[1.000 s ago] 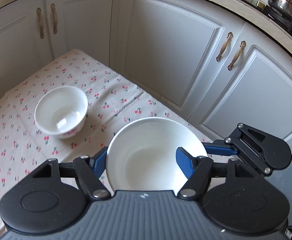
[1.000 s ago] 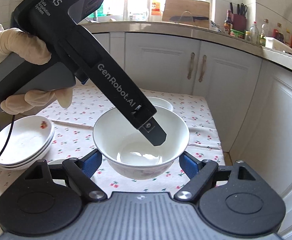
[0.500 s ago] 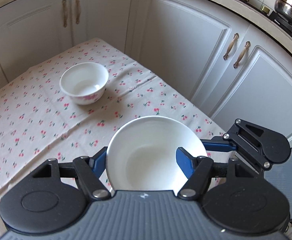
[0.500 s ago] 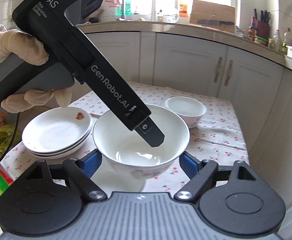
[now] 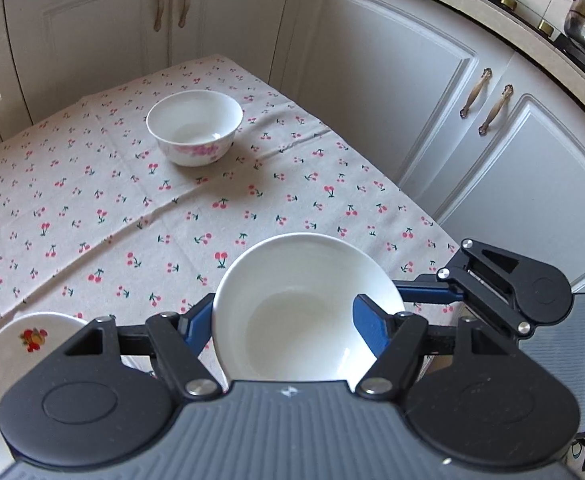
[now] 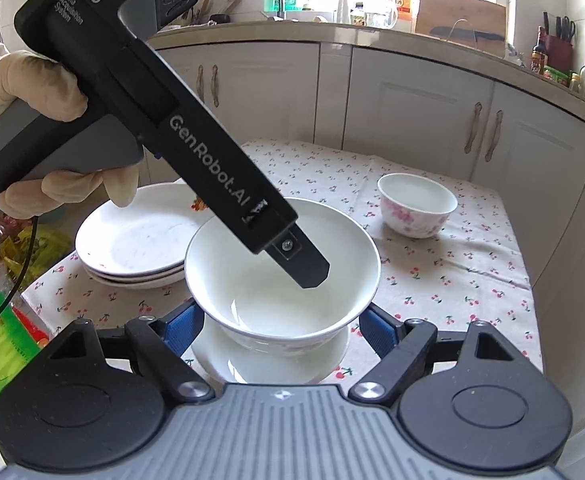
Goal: Organize plates and bowls
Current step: 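Carry the bowl with the left gripper and lower it into the placed bowl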
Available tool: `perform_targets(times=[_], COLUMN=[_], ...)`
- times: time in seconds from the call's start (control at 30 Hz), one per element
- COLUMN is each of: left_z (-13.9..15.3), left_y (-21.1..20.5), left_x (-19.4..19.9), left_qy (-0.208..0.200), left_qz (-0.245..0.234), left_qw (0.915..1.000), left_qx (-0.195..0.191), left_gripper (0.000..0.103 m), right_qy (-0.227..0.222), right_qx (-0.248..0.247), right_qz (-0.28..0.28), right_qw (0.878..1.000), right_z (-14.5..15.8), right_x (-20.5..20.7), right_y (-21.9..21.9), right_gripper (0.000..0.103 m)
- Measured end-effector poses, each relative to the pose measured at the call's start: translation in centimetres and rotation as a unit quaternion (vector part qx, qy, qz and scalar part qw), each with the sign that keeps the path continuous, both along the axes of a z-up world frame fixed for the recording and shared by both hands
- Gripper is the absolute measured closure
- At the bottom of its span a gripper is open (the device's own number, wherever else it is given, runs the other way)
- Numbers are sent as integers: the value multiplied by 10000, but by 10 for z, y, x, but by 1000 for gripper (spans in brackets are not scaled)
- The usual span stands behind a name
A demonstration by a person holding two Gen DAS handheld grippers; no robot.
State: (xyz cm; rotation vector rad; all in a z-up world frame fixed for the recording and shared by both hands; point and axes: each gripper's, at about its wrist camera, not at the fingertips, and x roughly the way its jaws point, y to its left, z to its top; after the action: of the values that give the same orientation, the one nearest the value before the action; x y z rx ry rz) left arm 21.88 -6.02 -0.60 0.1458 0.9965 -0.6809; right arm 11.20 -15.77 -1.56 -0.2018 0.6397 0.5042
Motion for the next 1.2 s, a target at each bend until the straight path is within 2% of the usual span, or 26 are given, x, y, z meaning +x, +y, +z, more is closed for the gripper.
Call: perform_targets(times=[0.83, 1.2], left_z=[-29, -29], left_y=[6, 4], left_x=[2, 0], left_qy=[342, 221], left_qz=[16, -74], left_qw=[9993, 9997], left_qx=[-128, -81], left_gripper=[30, 29], right_qy=[285, 341], right_qx=[-226, -166], right_qz=[119, 105], right_qw=[9993, 9992], right_z=[-17, -20], right_x=[1, 3], right_y=[5, 3], right_gripper=[15, 15])
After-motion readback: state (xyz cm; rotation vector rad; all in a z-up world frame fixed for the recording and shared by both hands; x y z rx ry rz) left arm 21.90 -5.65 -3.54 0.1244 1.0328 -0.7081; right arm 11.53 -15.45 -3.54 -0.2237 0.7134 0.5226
